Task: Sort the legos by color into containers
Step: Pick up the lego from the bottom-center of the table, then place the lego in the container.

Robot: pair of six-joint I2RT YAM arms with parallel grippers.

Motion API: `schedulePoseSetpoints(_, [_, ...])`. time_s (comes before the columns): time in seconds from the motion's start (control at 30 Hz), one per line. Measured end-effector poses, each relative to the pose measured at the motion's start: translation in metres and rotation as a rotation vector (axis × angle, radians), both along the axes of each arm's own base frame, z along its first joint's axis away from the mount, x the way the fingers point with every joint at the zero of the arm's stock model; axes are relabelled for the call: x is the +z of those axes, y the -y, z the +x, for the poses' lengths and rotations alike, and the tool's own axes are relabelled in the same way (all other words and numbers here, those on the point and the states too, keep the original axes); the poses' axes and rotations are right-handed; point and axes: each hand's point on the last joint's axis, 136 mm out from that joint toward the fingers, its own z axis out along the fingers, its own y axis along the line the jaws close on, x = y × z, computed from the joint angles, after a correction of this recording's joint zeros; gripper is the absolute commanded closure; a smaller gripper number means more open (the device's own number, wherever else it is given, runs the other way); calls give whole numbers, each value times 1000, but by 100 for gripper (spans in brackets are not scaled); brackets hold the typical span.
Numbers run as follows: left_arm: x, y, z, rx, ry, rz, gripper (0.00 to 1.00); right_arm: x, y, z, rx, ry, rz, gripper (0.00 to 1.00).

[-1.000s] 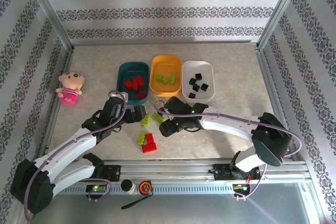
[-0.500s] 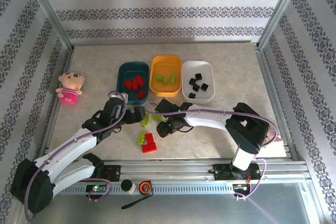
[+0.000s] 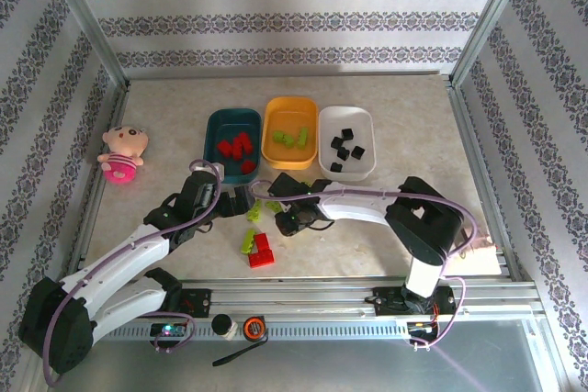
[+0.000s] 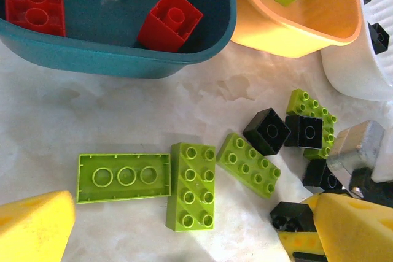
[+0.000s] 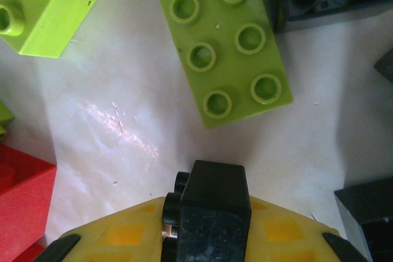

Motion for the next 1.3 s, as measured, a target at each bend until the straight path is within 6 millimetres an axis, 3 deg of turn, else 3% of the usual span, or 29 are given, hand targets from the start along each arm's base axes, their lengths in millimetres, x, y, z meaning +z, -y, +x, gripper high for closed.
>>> schedulePoseSetpoints(0.13, [0,0,0,0,-1,0,0,16,5,-4,-1,23,33,77])
schedulePoseSetpoints(0.3, [-1,0,0,3,-4,-1,0,63,11,8,-35,100,139,78])
schedulePoseSetpoints(0.47, [-1,0,0,4,-6,-3,0,104,44,48,-171,185,219,78])
schedulePoseSetpoints(0.7, [-4,1,0,2,-18,1,0,121,98,114,-374,245,214,78])
schedulePoseSetpoints(0.87, [-4,1,0,2,-18,0,0,109,121,157,-478,245,186,78])
schedulePoseSetpoints(1.07, [-5,1,0,2,-19,1,0,61,142,185,-555,174,107,76])
schedulePoseSetpoints(1.17, [-7,2,0,-2,-26,1,0,46,144,194,-574,153,87,67])
schedulePoseSetpoints(1.3, [-14,6,-1,-18,-53,-1,0,42,141,205,-594,150,92,46])
